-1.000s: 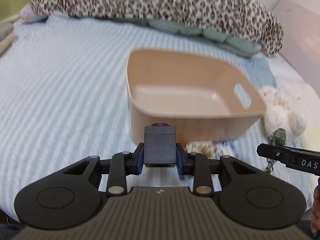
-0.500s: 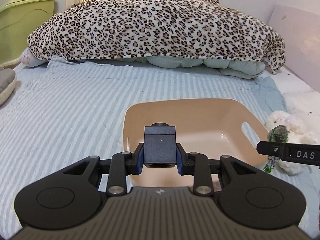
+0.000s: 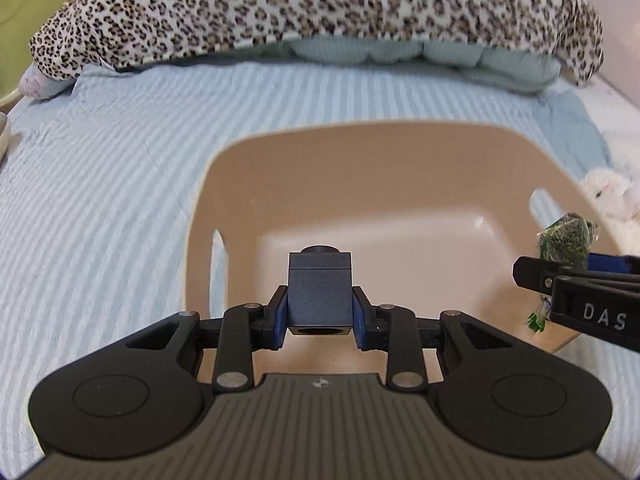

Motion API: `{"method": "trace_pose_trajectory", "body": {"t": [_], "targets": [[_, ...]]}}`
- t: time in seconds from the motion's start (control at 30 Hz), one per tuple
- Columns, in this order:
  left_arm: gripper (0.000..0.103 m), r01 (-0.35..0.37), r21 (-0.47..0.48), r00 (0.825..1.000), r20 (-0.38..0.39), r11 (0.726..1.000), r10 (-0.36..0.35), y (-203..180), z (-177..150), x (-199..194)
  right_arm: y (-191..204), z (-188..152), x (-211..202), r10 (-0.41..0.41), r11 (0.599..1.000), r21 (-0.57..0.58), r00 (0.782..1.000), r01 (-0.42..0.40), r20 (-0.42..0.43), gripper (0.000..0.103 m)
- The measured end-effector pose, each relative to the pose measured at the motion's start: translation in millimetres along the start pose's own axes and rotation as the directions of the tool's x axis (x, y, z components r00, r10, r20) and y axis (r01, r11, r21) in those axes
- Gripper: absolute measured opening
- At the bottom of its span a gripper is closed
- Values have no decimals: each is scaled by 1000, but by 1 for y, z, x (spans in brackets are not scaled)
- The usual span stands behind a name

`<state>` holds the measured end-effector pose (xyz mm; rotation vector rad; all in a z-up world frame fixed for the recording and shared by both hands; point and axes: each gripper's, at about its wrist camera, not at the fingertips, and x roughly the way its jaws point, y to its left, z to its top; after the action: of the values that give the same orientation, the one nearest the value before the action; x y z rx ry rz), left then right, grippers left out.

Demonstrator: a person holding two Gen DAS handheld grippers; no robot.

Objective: Organize objects
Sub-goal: 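Carry both items over the basket and open both tools to drop them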

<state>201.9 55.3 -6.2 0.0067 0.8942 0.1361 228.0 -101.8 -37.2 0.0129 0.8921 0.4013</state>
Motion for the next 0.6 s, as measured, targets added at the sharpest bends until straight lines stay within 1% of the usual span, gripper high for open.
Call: {"method": "trace_pose_trajectory", "body": {"t": [0.03, 0.07, 0.1, 0.13, 0.2, 0.23, 0.27, 0.33, 0.4, 0.5, 0.6], "targets": [[33, -2, 11, 1000, -3, 1000, 2, -1, -2, 2, 0, -1, 1, 4, 1000, 1, 1000, -4, -7, 50], [34, -2, 22, 1000, -3, 1000, 2, -2, -3, 2, 1, -3, 0, 4, 1000, 1, 1000, -4, -9, 57], [34, -5, 33, 1000, 1, 999, 5, -3, -4, 1, 1, -5, -3, 5, 1000, -1, 1000, -5, -4, 61], [35, -12, 42, 1000, 11, 999, 11, -4, -5, -2, 1, -6, -8, 9, 1000, -2, 1000, -9, 3, 62], [52, -29, 52, 999, 32, 998, 27, -5, -4, -10, 1, -5, -18, 13, 1000, -4, 1000, -13, 19, 71], [71, -32, 48, 999, 46, 998, 29, -4, -4, -16, 0, -5, -24, 14, 1000, -6, 1000, -14, 27, 74], [81, -32, 40, 997, 66, 999, 29, -3, -3, -24, 0, -6, -31, 14, 1000, -8, 999, -14, 36, 80], [87, -35, 32, 993, 111, 999, 32, 0, -2, -39, -1, -7, -44, 15, 1000, -15, 999, -14, 46, 86], [88, -46, 45, 990, 133, 998, 40, 1, -3, -53, -2, -10, -58, 15, 1000, -22, 999, -14, 52, 90], [90, -50, 47, 989, 145, 998, 43, 4, -6, -70, -5, -18, -77, 15, 1000, -20, 998, -14, 54, 95], [91, -49, 34, 989, 144, 998, 43, 8, -13, -84, -8, -28, -90, 15, 1000, -18, 999, -15, 44, 98]]}}
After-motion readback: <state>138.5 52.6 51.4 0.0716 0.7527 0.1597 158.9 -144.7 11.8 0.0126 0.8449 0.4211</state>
